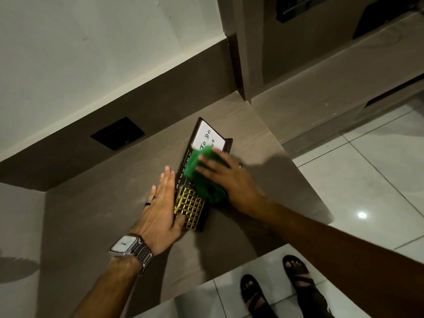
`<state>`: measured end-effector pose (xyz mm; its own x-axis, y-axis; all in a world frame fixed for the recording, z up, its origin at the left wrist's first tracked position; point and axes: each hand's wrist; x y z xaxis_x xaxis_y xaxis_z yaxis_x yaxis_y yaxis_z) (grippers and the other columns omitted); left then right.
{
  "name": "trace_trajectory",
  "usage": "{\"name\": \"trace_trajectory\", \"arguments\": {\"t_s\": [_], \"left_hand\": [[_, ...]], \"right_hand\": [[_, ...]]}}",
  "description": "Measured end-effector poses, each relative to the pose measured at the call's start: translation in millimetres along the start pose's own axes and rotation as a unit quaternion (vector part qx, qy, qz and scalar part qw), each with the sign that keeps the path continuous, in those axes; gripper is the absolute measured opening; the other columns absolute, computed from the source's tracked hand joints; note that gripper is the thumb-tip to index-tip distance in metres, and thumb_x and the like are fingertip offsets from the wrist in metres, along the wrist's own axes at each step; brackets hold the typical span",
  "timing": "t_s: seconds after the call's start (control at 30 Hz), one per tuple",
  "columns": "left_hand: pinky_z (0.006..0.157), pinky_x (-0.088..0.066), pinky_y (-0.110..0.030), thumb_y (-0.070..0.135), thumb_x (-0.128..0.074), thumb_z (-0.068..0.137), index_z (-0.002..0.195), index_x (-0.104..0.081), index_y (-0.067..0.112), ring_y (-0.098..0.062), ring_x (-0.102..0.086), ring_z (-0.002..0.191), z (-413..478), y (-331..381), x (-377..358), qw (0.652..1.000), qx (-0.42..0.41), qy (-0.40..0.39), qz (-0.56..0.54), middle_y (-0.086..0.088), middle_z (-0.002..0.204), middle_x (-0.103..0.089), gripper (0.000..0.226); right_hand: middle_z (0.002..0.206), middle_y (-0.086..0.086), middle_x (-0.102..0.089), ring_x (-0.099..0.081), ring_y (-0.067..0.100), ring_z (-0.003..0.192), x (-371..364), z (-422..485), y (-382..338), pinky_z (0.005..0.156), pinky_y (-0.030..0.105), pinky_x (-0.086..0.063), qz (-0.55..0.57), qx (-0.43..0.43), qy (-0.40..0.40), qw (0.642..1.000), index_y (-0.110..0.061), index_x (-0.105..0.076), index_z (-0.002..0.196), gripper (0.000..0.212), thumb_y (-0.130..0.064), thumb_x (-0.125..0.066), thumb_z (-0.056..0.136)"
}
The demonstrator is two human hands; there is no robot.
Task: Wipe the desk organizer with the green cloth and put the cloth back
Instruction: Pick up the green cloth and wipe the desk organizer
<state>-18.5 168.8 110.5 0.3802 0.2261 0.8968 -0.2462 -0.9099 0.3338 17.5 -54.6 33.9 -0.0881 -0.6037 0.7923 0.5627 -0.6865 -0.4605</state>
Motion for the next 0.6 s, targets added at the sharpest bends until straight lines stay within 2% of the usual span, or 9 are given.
{"name": "trace_trajectory", "arguments": {"t_s": [0.07, 0.1, 0.17, 0.27, 0.33, 0.4, 0.5, 0.53, 0.6], "left_hand": [[0.12, 0.009, -0.037, 0.017, -0.064, 0.078, 0.14, 0.033, 0.036, -0.013, 0.017, 0.148, 0, -1, 1, 1.0, 0.001, -0.001, -0.002, 0.004, 0.159, 0.026, 0.117], [0.119, 0.009, -0.037, 0.017, -0.065, 0.079, 0.14, 0.033, 0.036, -0.013, 0.016, 0.149, 0, -1, 1, 1.0, 0.001, 0.0, -0.005, 0.004, 0.159, 0.026, 0.117], [0.119, 0.01, -0.037, 0.016, -0.064, 0.079, 0.14, 0.033, 0.038, -0.012, 0.016, 0.149, -1, -2, -1, 1.0, 0.0, 0.0, -0.012, 0.006, 0.159, 0.026, 0.117], [0.12, 0.008, -0.038, 0.016, -0.064, 0.079, 0.14, 0.031, 0.037, -0.012, 0.015, 0.149, 0, -1, -1, 1.0, -0.003, 0.001, -0.02, 0.005, 0.159, 0.024, 0.115], [0.119, 0.008, -0.036, 0.015, -0.065, 0.08, 0.141, 0.03, 0.035, -0.012, 0.014, 0.149, 0, -1, 0, 1.0, -0.003, 0.0, -0.014, 0.005, 0.159, 0.024, 0.114], [0.118, 0.009, -0.035, 0.013, -0.065, 0.08, 0.14, 0.03, 0.034, -0.012, 0.014, 0.149, 1, 0, 0, 1.0, 0.003, -0.003, -0.017, 0.005, 0.159, 0.025, 0.114], [0.117, 0.011, -0.033, 0.012, -0.064, 0.08, 0.142, 0.03, 0.034, -0.012, 0.014, 0.149, 0, 2, -1, 1.0, 0.009, -0.002, -0.026, 0.006, 0.159, 0.026, 0.114], [0.117, 0.011, -0.033, 0.012, -0.063, 0.08, 0.143, 0.03, 0.034, -0.011, 0.015, 0.149, 0, 2, -2, 1.0, 0.01, 0.002, -0.029, 0.006, 0.159, 0.026, 0.114], [0.117, 0.011, -0.034, 0.012, -0.064, 0.079, 0.143, 0.029, 0.035, -0.011, 0.015, 0.149, 0, 0, -4, 0.999, 0.01, 0.007, -0.035, 0.008, 0.159, 0.026, 0.115]], "right_hand": [[0.154, 0.001, -0.033, -0.017, 0.035, 0.144, 7, -1, 6, 0.107, 0.059, -0.034, -0.012, -0.095, -0.03, 0.995, -0.023, -0.04, 0.143, 0.078, -0.014, -0.078, 0.075], [0.155, 0.0, -0.03, -0.014, 0.034, 0.144, 5, -9, 5, 0.106, 0.06, -0.035, -0.011, -0.108, -0.05, 0.993, -0.024, -0.039, 0.144, 0.076, -0.016, -0.076, 0.078], [0.153, 0.002, -0.035, -0.019, 0.036, 0.143, -2, -31, -11, 0.104, 0.06, -0.038, 0.015, -0.052, -0.061, 0.997, -0.022, -0.045, 0.141, 0.069, -0.01, -0.075, 0.079], [0.152, 0.003, -0.037, -0.021, 0.035, 0.143, -5, -26, -25, 0.104, 0.06, -0.038, 0.047, 0.043, -0.083, 0.995, -0.022, -0.043, 0.141, 0.078, -0.009, -0.079, 0.073], [0.152, 0.002, -0.038, -0.021, 0.035, 0.143, 4, 1, -17, 0.102, 0.059, -0.04, 0.041, 0.018, -0.035, 0.998, -0.021, -0.044, 0.142, 0.076, -0.003, -0.075, 0.075], [0.151, 0.001, -0.039, -0.022, 0.035, 0.142, 12, 14, 0, 0.102, 0.061, -0.039, 0.03, -0.046, -0.004, 0.998, -0.022, -0.046, 0.14, 0.074, -0.004, -0.075, 0.075], [0.156, -0.003, -0.03, -0.014, 0.032, 0.144, 1, -10, 4, 0.104, 0.062, -0.036, 0.015, -0.131, -0.048, 0.99, -0.026, -0.04, 0.143, 0.075, -0.015, -0.076, 0.078], [0.155, -0.003, -0.03, -0.016, 0.033, 0.144, -7, -23, -4, 0.104, 0.061, -0.038, 0.005, -0.128, -0.056, 0.99, -0.027, -0.042, 0.142, 0.073, -0.015, -0.076, 0.078], [0.149, -0.001, -0.042, -0.03, 0.037, 0.138, -21, -47, -19, 0.099, 0.059, -0.043, 0.005, -0.043, -0.055, 0.998, -0.026, -0.051, 0.134, 0.07, -0.016, -0.082, 0.072]]}}
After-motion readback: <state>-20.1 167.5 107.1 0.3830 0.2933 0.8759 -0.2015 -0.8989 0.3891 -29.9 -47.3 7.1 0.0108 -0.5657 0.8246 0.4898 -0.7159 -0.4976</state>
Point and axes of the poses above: each hand's wrist, its own z-axis towards the middle knuckle, its own x-axis out of the back of the hand, y = z × x
